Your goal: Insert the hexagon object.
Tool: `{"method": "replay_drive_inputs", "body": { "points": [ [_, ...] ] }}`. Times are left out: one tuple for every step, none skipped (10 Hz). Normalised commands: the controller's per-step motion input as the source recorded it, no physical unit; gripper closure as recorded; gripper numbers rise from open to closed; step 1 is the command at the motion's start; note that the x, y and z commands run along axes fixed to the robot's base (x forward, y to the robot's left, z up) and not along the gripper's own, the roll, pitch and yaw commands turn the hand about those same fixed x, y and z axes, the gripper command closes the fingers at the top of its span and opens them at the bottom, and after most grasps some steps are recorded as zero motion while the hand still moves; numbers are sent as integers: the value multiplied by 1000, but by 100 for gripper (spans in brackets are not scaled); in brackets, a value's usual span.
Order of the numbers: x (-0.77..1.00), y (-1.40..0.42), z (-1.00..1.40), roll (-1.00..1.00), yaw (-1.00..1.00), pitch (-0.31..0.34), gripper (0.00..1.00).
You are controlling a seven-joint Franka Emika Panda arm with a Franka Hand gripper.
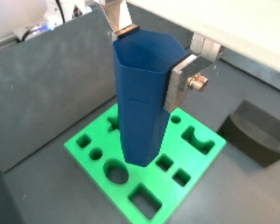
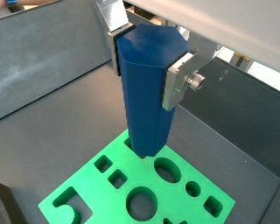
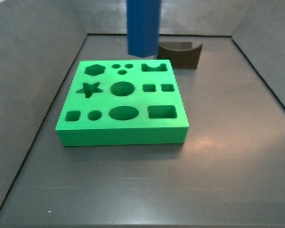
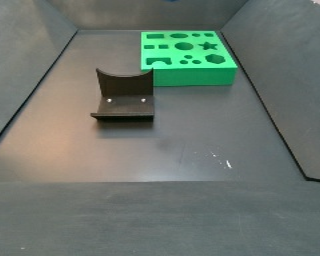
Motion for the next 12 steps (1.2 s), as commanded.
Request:
{"method": "replay_drive_inputs", "body": {
  "points": [
    [-554, 791, -640, 253, 0, -121, 100],
    [-629, 791, -631, 196, -23, -146, 100],
    [-823, 666, -660, 29, -206, -206, 100],
    [-871, 583, -823, -43, -220, -183, 100],
    [-826, 571, -694, -107, -174, -211, 100],
    [-886, 566, -329, 0, -211, -149, 100],
    [-649, 346, -183, 37, -97, -51, 100],
    [-480, 251, -109, 0, 0, -30, 100],
    [-463, 177, -137, 0, 0, -64, 100],
    [-386, 83, -220, -79, 0, -81, 100],
    [-166, 40, -274, -149, 0, -101, 100],
    [169, 111, -417, -107, 23, -49, 100]
  ]
}}
